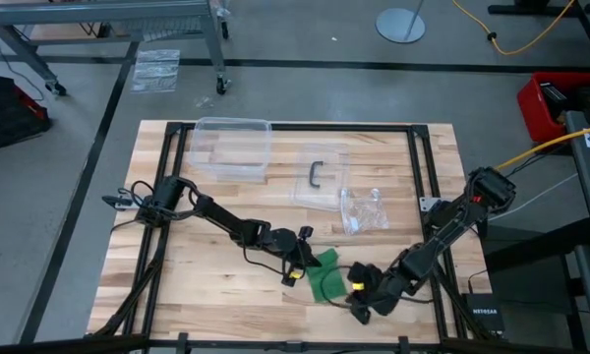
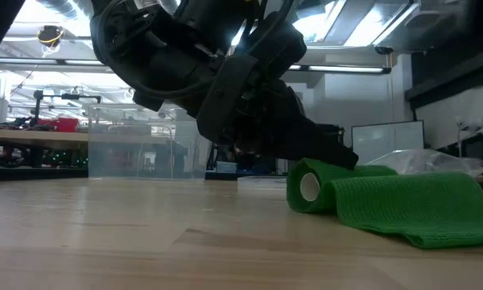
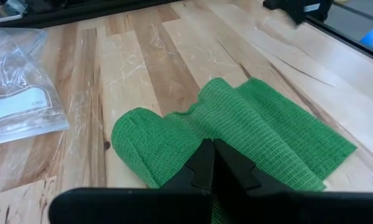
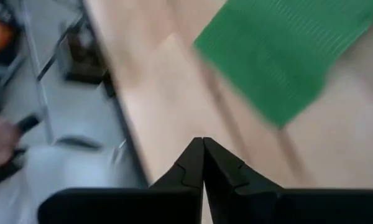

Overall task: Roll bandage
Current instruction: Roll the green bandage

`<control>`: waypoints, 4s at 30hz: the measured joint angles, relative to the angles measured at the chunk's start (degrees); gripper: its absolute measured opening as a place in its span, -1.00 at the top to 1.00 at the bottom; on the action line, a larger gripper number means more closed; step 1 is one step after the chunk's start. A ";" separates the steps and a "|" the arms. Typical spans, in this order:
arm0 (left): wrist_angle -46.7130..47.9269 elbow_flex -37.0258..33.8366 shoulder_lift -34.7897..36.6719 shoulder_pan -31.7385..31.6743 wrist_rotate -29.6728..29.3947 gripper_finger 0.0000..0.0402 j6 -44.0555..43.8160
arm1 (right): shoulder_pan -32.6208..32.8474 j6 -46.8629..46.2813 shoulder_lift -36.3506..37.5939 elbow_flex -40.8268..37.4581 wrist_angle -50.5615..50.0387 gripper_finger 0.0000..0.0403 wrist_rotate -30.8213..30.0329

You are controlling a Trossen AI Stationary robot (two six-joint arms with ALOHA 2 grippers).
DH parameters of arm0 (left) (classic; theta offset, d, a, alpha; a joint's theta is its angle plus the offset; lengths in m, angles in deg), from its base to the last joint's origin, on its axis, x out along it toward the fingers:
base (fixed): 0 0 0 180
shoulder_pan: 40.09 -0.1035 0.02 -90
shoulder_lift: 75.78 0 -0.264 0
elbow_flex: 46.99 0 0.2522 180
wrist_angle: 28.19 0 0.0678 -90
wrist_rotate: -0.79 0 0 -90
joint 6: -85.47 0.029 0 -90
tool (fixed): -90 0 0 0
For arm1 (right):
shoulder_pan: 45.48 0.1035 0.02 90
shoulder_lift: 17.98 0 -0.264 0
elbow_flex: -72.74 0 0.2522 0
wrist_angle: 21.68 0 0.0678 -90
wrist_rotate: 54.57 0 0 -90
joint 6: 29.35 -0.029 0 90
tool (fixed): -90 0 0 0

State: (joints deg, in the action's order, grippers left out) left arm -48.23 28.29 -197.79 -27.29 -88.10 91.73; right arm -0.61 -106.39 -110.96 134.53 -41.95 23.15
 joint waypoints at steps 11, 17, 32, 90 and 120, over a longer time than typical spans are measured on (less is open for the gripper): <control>-0.01 0.04 0.00 -0.04 0.07 1.00 0.25 | -7.21 0.84 -7.48 0.02 0.49 0.93 2.85; 0.11 0.07 0.00 -0.11 -1.65 1.00 0.22 | -6.40 -2.19 -8.31 0.19 1.09 0.93 10.69; 0.11 0.09 0.02 -0.11 -2.45 1.00 1.17 | -0.91 -7.41 -8.81 0.20 0.88 0.96 17.33; -4.37 0.15 4.04 3.52 -2.03 1.00 4.43 | 3.48 -15.26 -9.01 0.00 0.91 0.97 6.34; -5.80 9.49 -4.35 13.61 -0.72 1.00 4.02 | -0.06 -13.95 -9.14 -0.11 2.27 0.97 -1.33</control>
State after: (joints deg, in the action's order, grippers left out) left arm -54.03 37.78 -202.14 -13.68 -88.82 95.75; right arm -0.67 -120.33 -120.10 134.42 -39.68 21.82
